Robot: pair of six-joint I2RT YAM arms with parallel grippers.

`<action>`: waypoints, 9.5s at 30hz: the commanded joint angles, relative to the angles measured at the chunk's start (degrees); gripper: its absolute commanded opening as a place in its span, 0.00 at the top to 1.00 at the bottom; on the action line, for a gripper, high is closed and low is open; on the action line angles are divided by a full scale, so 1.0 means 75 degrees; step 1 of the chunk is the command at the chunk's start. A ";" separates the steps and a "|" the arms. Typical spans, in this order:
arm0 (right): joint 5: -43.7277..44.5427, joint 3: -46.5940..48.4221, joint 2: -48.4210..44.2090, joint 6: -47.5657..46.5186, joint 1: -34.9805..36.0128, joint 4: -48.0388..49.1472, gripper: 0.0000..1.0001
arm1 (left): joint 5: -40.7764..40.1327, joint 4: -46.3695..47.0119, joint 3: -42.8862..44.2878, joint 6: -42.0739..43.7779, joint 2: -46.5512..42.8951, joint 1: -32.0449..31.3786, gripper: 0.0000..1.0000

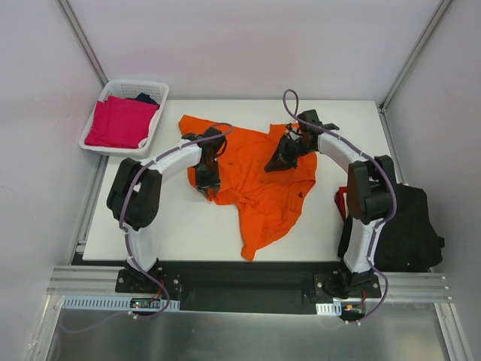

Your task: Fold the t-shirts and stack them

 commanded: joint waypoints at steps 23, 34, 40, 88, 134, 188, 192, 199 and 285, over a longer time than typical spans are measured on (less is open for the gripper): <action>-0.0450 0.0275 0.0297 -0.0048 0.0061 0.0327 0.86 | -0.0296 -0.0514 -0.0254 -0.0347 -0.0333 -0.0323 0.68; -0.0391 0.0194 0.0274 -0.0119 0.0061 0.0210 0.86 | -0.0787 0.0236 -0.0464 -0.0253 -0.0133 -0.0757 0.71; -0.0356 -0.0017 0.0157 -0.0236 0.0061 0.0128 0.86 | -0.1607 0.0471 -0.0570 -0.0311 -0.0063 -0.0768 0.71; -0.0344 0.0088 0.0625 -0.0189 0.0295 0.0174 0.86 | -0.1691 -0.0935 -0.0710 -0.0346 -0.2335 -0.0780 1.00; -0.0403 0.0170 0.0930 -0.0423 0.0448 -0.0083 0.86 | -0.0789 -0.1303 -0.1883 -0.1062 -0.2853 -0.0944 0.48; -0.0321 -0.0123 0.0895 -0.0529 0.0448 -0.0060 0.87 | -0.0835 -0.0397 -0.2503 -0.0616 -0.1328 -0.1987 0.52; -0.0321 -0.0123 0.0883 -0.0529 0.0448 -0.0060 0.87 | -0.0870 -0.0408 -0.2644 -0.0663 -0.1375 -0.1987 0.52; -0.0321 -0.0135 0.0895 -0.0517 0.0483 -0.0048 0.87 | -0.0905 -0.0385 -0.2633 -0.0675 -0.1399 -0.1987 0.53; -0.0520 -0.0158 0.0602 -0.0353 0.0529 -0.0130 0.87 | -0.1538 -0.5588 -0.2269 -0.4121 -0.4633 -0.1964 1.00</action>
